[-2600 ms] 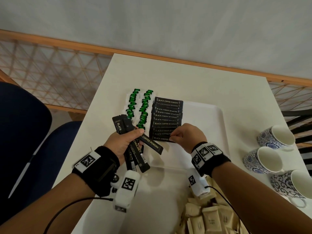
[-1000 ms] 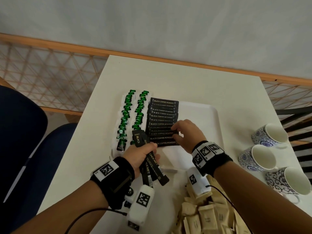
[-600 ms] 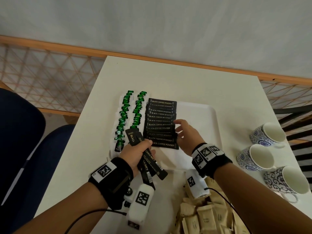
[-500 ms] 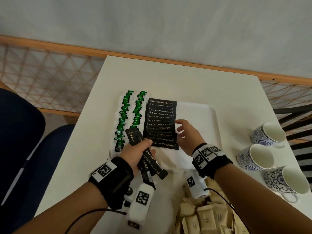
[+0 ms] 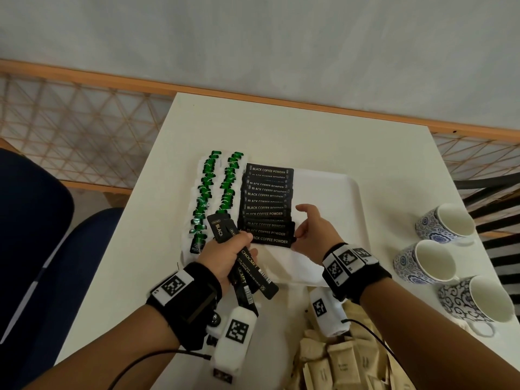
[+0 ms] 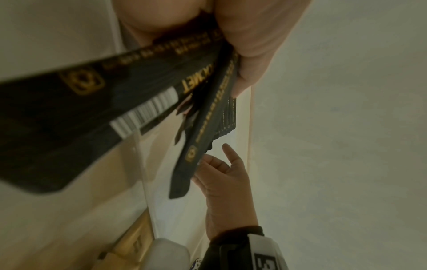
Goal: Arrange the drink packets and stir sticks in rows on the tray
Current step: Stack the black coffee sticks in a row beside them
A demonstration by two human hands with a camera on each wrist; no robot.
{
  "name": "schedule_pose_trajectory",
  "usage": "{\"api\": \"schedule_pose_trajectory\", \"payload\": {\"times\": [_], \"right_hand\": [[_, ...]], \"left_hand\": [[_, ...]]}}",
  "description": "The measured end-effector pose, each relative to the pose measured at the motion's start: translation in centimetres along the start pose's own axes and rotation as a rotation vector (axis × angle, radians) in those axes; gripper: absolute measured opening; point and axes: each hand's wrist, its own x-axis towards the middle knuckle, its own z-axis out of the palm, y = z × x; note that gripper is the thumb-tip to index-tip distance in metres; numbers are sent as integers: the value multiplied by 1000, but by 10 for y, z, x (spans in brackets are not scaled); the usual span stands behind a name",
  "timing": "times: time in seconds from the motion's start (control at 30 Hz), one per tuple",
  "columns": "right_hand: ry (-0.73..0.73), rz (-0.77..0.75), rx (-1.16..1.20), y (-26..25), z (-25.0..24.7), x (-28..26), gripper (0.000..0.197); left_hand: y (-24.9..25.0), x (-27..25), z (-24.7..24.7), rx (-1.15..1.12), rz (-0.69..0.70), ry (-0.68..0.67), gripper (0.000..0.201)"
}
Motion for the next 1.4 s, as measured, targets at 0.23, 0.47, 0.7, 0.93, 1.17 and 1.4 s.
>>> {"api": "schedule_pose_trajectory", "payload": {"times": [0.23, 0.47, 0.7, 0.93, 1.17, 1.4], "right_hand": [[46, 23, 55, -1, 0, 6, 78], [73, 19, 103, -1, 1, 7, 77], [75, -91, 152, -17, -6, -14, 30], [-422, -166, 236, -39, 13, -41, 38], [-354, -143, 279, -40, 8, -44, 7], [-186, -168, 236, -38, 5, -44, 20]], "left_hand": [[0, 3, -3, -9, 0, 3, 8], [3, 2, -3, 11, -2, 1, 8], [4, -5, 4, 43, 48, 8, 11], [11, -20, 14, -26, 56, -128, 38], [9, -27, 0, 23, 55, -119, 39], [7, -25, -13, 46, 69, -39, 5]]}}
